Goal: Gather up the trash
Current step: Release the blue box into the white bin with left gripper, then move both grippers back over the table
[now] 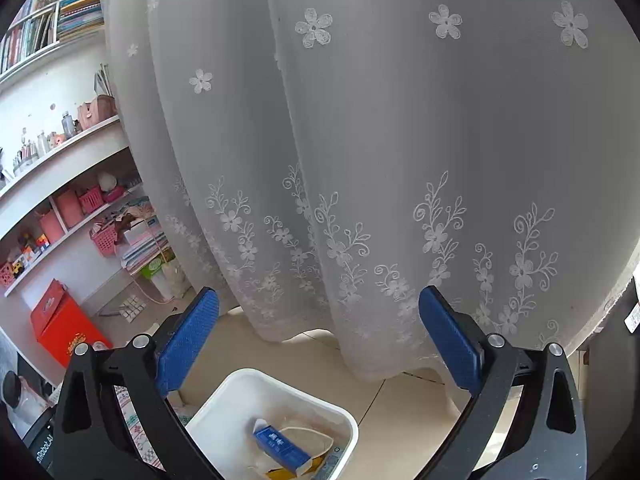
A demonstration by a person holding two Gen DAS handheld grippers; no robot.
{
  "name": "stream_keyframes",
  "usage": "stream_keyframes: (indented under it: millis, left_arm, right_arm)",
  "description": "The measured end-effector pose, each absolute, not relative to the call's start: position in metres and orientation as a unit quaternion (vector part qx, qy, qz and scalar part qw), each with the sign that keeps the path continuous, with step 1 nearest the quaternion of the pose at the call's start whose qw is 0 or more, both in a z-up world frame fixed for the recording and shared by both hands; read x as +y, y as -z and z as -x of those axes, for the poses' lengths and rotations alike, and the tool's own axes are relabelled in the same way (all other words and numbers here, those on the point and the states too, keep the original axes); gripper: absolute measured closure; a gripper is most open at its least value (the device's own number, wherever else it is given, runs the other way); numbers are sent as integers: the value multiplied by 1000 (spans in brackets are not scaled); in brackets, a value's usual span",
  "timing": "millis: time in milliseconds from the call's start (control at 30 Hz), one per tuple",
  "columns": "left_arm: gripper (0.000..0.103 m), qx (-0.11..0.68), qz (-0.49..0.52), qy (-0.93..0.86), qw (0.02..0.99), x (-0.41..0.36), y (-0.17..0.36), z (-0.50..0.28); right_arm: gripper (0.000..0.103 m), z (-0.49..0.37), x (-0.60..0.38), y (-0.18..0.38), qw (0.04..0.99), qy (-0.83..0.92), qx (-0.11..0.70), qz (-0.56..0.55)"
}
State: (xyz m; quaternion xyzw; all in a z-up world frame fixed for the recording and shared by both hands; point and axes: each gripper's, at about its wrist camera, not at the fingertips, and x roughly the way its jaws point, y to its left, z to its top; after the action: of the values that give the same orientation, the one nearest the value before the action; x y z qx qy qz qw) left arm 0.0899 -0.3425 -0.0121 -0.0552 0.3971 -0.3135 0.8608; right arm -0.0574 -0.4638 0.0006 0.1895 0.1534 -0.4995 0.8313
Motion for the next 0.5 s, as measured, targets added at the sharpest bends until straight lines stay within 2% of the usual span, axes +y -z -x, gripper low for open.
stream_keyframes:
  millis: [300,500]
  left_arm:
    - [12,355,30,223,907,-285,-5,-85]
    - [10,335,11,163,928,-235,-6,-83]
  right_arm:
    - [7,33,-407,-4,864,465,152,-121]
    - [7,14,-366,-4,890,412,169,-98]
